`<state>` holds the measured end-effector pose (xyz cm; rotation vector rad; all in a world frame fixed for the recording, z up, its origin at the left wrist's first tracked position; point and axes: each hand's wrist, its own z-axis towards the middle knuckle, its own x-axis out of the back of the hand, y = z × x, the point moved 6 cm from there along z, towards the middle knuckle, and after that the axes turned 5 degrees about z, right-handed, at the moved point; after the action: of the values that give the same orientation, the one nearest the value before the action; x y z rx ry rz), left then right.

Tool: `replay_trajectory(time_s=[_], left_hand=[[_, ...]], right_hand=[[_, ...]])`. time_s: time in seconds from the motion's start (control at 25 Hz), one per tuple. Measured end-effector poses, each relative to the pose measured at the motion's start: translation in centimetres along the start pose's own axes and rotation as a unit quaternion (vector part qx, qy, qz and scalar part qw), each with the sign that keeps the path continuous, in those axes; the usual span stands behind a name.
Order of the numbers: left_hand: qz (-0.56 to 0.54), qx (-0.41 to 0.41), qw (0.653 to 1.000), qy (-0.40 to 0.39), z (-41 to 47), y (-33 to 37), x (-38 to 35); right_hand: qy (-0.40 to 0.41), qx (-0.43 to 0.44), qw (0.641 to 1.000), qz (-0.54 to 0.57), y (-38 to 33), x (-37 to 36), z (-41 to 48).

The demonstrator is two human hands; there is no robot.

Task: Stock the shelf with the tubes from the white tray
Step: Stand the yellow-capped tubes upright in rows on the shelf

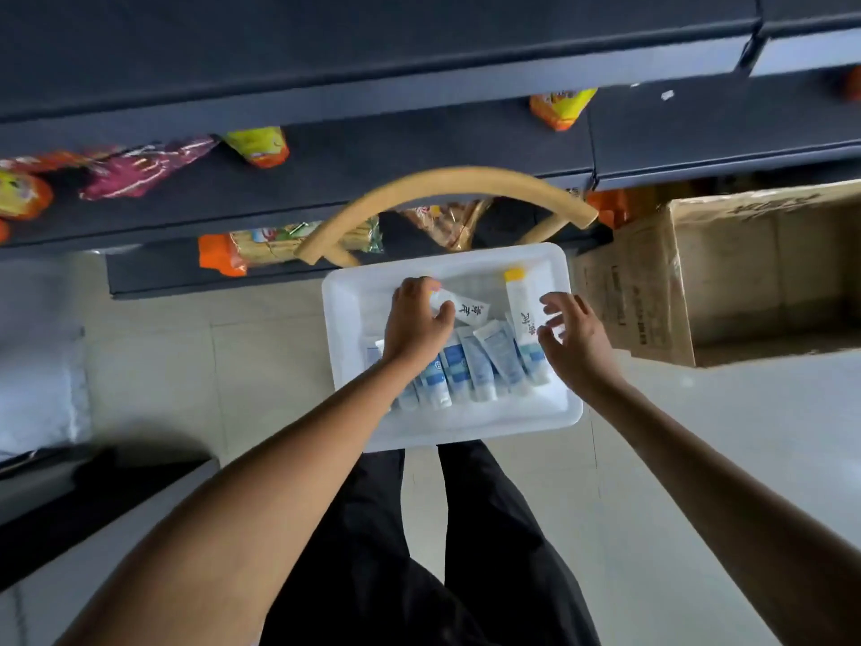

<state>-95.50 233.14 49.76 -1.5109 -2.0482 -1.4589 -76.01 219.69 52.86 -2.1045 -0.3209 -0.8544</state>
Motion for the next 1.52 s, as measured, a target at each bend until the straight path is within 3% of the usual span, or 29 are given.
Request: replay_trajectory(time_s=[0.16,0.32,0.48,0.56,0.8,0.96,1.24,1.36,1.52], left_hand=[[0.181,-0.062,0.978,-0.076,5.7,-1.5,-5.4],[0.341,-0.131,0.919,-0.148,8.8,-3.1,-10.0],[0.482,-0.195,0.844,-0.128,9.9,-5.1,-12.3],[0.492,-0.210,0.837,-0.113,9.5,-5.9,-12.8],[0.272,-0.066,0.956,-0.089,7.3,-9.4,-10.5],[0.071,0.003,0.995,-0.074,4.4,-10.1,-7.9],[-0.167,0.131,0.976,-0.051,-1.4,-8.9,-5.2],[-0.254,0.139,0.957,-0.026,-3.7,-7.0,-3.0],[-0.335,0.122,0.934,0.024,-6.7,-3.1,1.4]], right_hand=[[-0.085,-0.013,0.994,-0.066,4.0,-4.8,4.5],[-0.122,-0.031,0.986,-0.111,6.4,-7.5,8.7],[-0.120,-0.022,0.982,-0.143,7.6,-8.5,10.3],[-0.122,-0.008,0.977,-0.174,7.5,-8.8,10.4],[-0.171,0.018,0.953,-0.249,8.2,-11.7,12.5],[-0.205,0.052,0.926,-0.314,8.0,-13.0,13.6],[-0.152,0.159,0.897,-0.383,5.2,-10.8,11.9],[-0.122,0.146,0.920,-0.343,2.8,-8.0,9.9],[-0.017,0.145,0.961,-0.235,-0.7,-3.4,5.6]])
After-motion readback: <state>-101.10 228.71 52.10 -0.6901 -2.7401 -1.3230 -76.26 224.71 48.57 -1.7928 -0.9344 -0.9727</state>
